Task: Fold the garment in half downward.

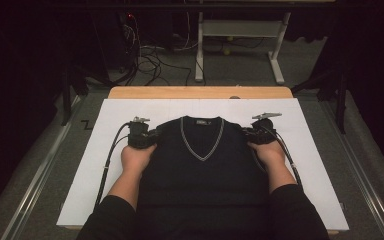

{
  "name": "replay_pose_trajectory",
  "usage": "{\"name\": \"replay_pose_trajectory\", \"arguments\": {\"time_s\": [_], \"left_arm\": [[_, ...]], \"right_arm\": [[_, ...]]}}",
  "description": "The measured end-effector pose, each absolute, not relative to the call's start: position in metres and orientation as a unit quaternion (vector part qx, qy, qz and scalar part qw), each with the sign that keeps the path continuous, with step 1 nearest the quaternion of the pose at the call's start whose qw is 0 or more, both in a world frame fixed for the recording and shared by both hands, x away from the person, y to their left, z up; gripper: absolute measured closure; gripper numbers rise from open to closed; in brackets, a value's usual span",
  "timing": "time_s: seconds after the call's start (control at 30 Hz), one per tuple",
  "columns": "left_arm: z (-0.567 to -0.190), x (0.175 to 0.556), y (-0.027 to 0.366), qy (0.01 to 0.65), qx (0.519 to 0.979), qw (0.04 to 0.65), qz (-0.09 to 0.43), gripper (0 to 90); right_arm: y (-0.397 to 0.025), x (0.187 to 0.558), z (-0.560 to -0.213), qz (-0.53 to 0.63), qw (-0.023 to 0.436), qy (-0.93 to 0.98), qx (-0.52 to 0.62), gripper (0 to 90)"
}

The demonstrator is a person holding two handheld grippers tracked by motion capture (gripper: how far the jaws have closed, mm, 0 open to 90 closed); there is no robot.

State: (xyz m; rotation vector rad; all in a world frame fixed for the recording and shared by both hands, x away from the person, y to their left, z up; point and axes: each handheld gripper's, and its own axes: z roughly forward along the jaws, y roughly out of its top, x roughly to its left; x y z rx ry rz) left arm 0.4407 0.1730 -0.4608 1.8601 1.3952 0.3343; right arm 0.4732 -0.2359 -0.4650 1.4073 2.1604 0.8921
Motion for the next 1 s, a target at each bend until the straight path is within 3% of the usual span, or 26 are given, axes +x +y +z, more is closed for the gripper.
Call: {"name": "replay_pose_trajectory", "arguments": {"time_s": [0.23, 0.4, 1.0], "left_arm": [[-0.450, 0.443, 0.180, 0.551, 0.719, 0.399, 0.142, 70.4], [-0.435, 0.446, 0.184, 0.547, 0.713, 0.411, 0.155, 71.0], [-0.366, 0.457, 0.192, 0.525, 0.681, 0.460, 0.220, 71.2]], "right_arm": [[-0.237, 0.466, -0.448, 0.340, 0.235, 0.761, 0.500, 81.8], [-0.245, 0.460, -0.421, 0.357, 0.270, 0.749, 0.489, 82.3], [-0.256, 0.455, -0.349, 0.415, 0.330, 0.708, 0.466, 84.4]]}}
